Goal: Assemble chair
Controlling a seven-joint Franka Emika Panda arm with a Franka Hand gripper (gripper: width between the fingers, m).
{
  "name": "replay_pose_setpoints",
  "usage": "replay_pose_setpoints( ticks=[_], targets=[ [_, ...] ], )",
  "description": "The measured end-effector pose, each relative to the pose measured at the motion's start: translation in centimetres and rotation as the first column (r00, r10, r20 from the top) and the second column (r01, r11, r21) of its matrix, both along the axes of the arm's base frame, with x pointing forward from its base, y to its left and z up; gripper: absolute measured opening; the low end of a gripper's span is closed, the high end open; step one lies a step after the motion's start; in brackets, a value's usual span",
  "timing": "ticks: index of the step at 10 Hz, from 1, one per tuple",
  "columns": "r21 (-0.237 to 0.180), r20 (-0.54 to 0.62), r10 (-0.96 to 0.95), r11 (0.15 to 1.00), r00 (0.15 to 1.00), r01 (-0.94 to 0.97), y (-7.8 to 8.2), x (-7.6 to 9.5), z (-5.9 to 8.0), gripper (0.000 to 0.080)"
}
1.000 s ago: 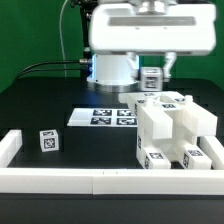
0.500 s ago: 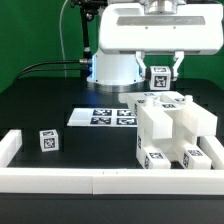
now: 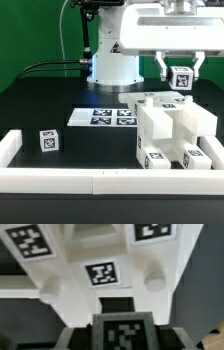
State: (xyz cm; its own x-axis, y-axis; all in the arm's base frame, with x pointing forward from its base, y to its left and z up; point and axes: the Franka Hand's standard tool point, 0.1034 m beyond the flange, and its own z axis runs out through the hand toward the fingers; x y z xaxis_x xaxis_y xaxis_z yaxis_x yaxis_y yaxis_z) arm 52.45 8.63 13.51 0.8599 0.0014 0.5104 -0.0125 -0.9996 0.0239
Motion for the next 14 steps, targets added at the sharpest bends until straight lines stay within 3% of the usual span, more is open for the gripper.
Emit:
replay_pose_setpoints(
  ticks=[3,14],
  targets=[
    [0.0,-0.017,0.008,1.0,1.0,-0.008,1.0,-0.6,-0.9,0.0281],
    [-0.027,0.019,0.02,0.999,1.0,-0.019,1.3,-0.6,-2.0,0.0281]
  ],
)
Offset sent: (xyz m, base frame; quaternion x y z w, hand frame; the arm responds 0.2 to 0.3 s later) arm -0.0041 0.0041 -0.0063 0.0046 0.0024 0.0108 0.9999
